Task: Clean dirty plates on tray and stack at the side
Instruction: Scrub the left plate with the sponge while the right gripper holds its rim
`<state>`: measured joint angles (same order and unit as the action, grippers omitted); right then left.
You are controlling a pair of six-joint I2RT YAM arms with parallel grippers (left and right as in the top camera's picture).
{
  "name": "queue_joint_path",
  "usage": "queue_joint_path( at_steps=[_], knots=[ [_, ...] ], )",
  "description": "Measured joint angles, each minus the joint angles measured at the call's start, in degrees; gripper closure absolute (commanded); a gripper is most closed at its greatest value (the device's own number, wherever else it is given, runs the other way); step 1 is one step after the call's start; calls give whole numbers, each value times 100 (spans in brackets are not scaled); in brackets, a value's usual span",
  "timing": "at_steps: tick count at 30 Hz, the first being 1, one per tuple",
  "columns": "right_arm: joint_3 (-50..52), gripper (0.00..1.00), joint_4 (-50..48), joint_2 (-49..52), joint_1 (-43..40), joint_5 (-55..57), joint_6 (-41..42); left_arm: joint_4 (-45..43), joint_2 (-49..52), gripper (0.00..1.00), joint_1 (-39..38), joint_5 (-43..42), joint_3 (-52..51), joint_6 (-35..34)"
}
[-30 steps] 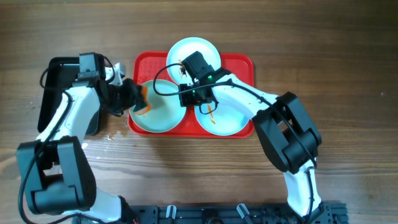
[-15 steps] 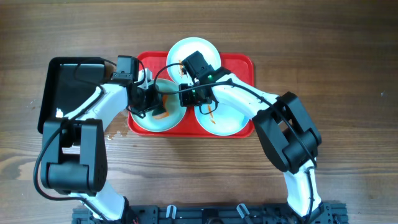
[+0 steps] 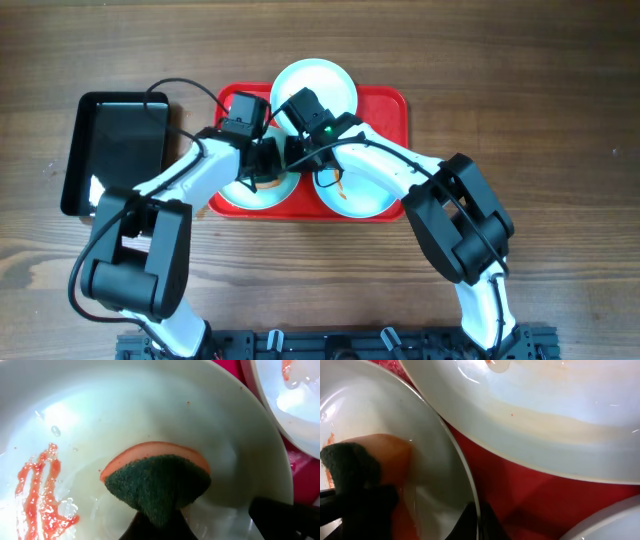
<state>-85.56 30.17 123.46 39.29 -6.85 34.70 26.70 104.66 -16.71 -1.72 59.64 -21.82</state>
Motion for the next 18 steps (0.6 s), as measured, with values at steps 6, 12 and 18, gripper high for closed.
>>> queue_joint_path(
  at_steps=[6, 12, 18],
  knots=[
    [-9, 96, 4, -2, 0, 11, 0, 66, 85, 96, -116, 374, 90, -168],
    [-9, 96, 7, -2, 0, 11, 0, 326, 120, 96, -166, 970, 168, -173],
    [-11, 96, -2, -2, 33, 57, -2, 608, 120, 96, 229, 1235, 199, -164]
  ],
)
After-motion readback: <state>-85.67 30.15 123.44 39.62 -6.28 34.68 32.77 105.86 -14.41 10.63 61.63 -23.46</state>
